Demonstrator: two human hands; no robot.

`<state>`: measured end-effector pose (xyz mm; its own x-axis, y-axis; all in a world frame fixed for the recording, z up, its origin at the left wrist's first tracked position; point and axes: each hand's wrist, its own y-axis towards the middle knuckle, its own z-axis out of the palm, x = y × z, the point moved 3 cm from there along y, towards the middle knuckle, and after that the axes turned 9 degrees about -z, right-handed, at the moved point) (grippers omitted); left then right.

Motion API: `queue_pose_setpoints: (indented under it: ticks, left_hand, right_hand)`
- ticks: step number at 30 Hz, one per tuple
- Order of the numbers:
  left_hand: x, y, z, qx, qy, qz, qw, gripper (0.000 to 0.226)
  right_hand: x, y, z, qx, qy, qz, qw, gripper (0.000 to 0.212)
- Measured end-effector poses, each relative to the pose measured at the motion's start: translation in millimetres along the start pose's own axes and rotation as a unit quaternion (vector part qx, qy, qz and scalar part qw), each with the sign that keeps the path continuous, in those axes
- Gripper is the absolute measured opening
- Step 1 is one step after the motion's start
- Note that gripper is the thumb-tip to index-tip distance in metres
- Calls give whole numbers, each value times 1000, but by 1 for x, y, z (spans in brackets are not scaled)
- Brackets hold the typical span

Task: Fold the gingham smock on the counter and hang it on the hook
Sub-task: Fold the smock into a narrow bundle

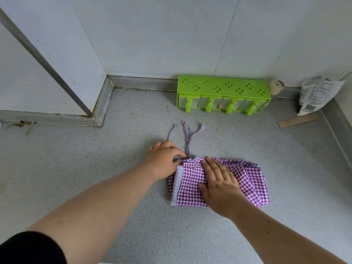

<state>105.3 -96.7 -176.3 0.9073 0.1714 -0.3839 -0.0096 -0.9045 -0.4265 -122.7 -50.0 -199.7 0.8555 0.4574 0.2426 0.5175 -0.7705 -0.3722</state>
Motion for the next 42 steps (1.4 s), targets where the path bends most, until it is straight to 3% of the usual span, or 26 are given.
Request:
queue_pose_setpoints:
  ticks: [6,13,18,22,29,33,37,42]
  left_hand:
    - [-6,6,2,25,25,42,998,56]
    - [-6,16,0,20,120,128,984,57]
    - [-2,24,4,-55,63,90,992,43]
    - [1,22,4,-57,99,111,987,21]
    - [16,16,-6,-41,217,151,964,35]
    - [30,13,-17,-53,257,159,952,23]
    - [50,12,-25,-73,279,107,952,34]
    - [63,14,-39,-65,276,-41,958,43]
  right_hand:
    - [0,1,1,1,2,2,1000,74]
    - [-1,0,3,-5,6,0,1000,75]
    - [0,0,1,-1,3,3,1000,75]
    - [0,-1,1,-5,1,1,1000,74]
    - [-1,-1,2,-16,7,-2,1000,75]
    - [-1,-1,2,-9,2,-3,1000,74]
    - [-1,-1,2,-10,6,-7,1000,75]
    - [-3,0,5,-7,-4,-3,1000,75]
